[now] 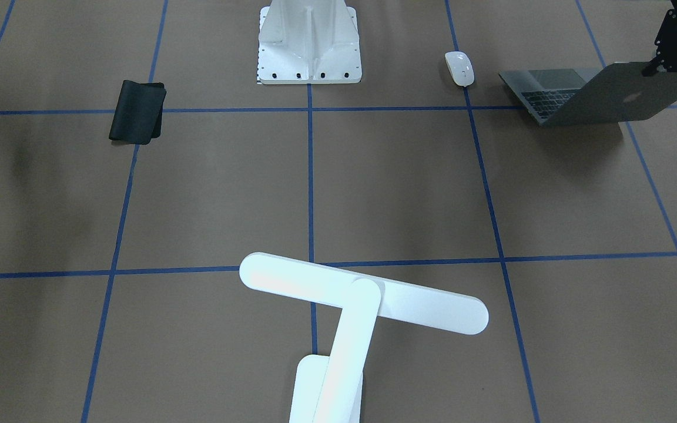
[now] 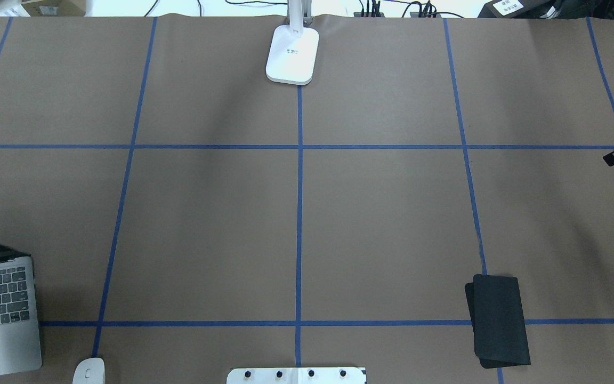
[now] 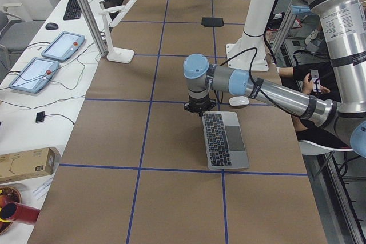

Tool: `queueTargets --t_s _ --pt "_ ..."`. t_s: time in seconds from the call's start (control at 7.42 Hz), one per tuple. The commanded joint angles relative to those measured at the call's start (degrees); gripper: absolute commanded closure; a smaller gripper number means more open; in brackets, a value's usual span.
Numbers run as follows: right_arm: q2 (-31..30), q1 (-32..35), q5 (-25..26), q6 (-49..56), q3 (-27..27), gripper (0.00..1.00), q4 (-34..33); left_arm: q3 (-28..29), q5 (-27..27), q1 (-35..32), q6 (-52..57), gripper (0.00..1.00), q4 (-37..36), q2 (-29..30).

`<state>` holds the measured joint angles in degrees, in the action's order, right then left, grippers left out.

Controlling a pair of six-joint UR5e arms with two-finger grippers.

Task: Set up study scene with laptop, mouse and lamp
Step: 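Grasp the silver laptop edge with the left gripper and drag it farther away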

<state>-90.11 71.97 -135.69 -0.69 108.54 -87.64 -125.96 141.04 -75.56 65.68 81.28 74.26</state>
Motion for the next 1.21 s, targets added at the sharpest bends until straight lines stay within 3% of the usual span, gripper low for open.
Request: queueTargets --t_s 0.0,0.27,0.54,0.81,1.08 --pt "0.46 -2.0 -2.98 -0.01 0.79 0.0 0.36 6.13 0.02 -0.02 -3.97 0.95 -4.52 14.86" --pt "-1.02 -2.09 -3.0 -1.75 0.79 0.0 8.07 7.39 -0.24 0.41 -6.86 0.95 -17.85 30.6" --pt "-2.43 -2.53 -5.7 -7.02 1.23 0.0 8.19 8.89 -1.2 6.35 -14.83 0.95 -18.88 38.73" --pt "-4.02 -2.53 -6.86 -10.02 1.32 0.0 8.19 10.11 -8.31 14.79 -23.81 0.95 -18.36 45.42" --pt "-5.95 -2.53 -7.04 -10.56 1.85 0.0 8.36 13.09 -11.22 16.32 -23.58 0.97 -17.39 50.17"
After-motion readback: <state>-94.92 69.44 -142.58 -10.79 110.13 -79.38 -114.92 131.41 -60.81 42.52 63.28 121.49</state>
